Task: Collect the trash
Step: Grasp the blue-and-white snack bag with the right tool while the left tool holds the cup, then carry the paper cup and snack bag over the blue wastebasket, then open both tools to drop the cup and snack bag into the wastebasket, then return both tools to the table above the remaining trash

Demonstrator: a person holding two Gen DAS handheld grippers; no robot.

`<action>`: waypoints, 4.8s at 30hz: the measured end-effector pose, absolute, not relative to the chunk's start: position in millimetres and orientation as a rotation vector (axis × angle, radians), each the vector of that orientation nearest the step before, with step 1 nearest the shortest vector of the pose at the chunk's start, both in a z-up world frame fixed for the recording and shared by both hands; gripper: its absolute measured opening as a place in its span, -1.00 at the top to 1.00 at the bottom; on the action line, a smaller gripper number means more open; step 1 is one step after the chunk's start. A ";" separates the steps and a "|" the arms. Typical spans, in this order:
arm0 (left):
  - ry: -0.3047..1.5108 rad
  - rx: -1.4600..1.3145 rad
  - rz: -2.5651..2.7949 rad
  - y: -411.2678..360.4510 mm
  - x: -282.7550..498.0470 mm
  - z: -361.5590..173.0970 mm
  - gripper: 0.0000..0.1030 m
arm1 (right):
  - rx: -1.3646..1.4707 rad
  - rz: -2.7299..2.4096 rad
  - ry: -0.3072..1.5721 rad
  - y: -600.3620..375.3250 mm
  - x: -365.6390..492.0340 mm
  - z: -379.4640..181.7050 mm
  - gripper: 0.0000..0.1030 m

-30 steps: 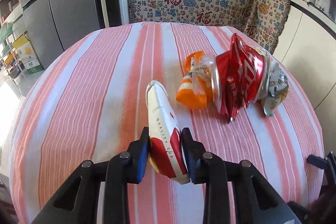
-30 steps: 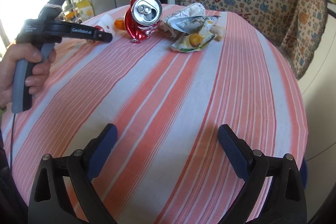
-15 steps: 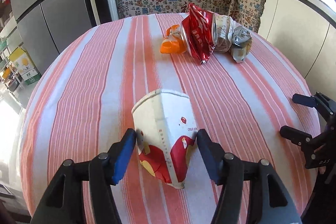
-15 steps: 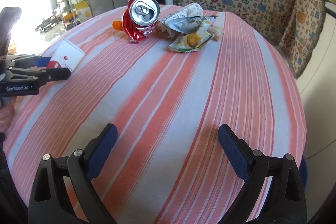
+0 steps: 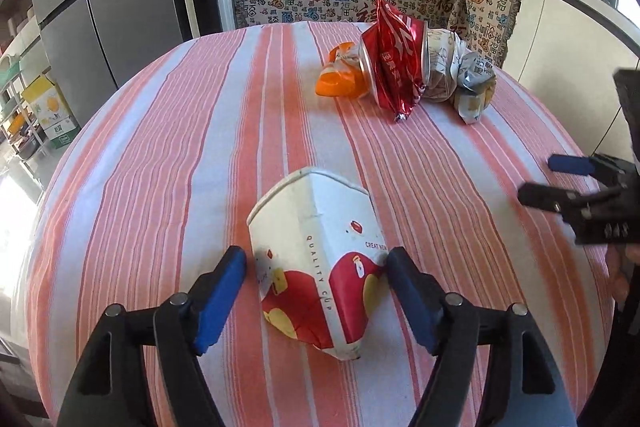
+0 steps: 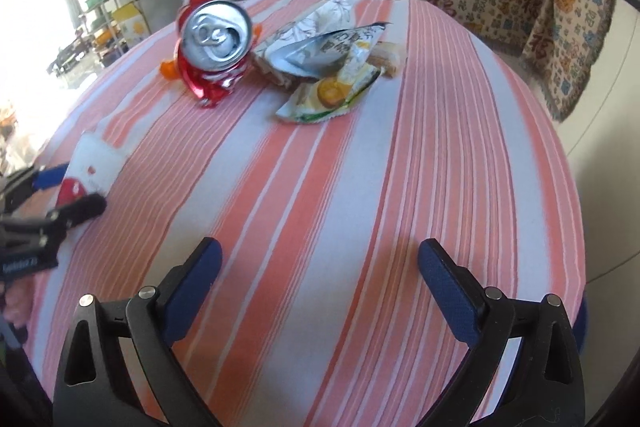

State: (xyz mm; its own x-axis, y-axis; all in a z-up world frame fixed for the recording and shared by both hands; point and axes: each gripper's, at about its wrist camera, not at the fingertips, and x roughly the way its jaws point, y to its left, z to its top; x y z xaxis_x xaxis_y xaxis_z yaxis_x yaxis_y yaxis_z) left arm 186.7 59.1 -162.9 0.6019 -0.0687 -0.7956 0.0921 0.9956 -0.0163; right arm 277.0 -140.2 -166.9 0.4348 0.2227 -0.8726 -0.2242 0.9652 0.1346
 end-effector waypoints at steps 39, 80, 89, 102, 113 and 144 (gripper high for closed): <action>0.927 -0.130 -0.130 73.9 166.7 -150.7 -0.46 | 0.094 0.361 0.977 -195.7 210.2 -133.0 -0.50; 0.870 -0.038 -0.486 -121.4 186.0 -85.6 0.51 | 0.238 0.206 0.941 -340.7 206.5 -77.1 0.78; 0.894 0.014 -0.687 -245.9 214.7 -76.2 0.51 | 0.289 0.011 0.996 -451.2 202.3 -90.1 0.78; 1.020 0.076 -0.824 -380.5 252.8 -126.8 0.51 | 0.416 -0.137 1.070 -540.3 189.3 -149.4 0.78; 1.113 0.157 -0.836 -430.5 269.5 -186.2 0.50 | 0.478 -0.178 1.097 -567.9 185.0 -164.6 0.78; 0.920 0.188 -0.644 -274.2 177.1 -127.6 -0.23 | 0.143 -0.120 0.893 -452.9 195.3 -120.8 -0.56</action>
State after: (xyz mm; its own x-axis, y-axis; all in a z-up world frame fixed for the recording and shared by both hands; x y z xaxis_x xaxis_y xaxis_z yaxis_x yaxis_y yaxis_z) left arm 177.1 -274.2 -127.6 0.4346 -0.4361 -0.7880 0.5909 0.7984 -0.1159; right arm 195.3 -452.9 -120.8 0.6215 -0.0442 -0.7822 0.1630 0.9839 0.0739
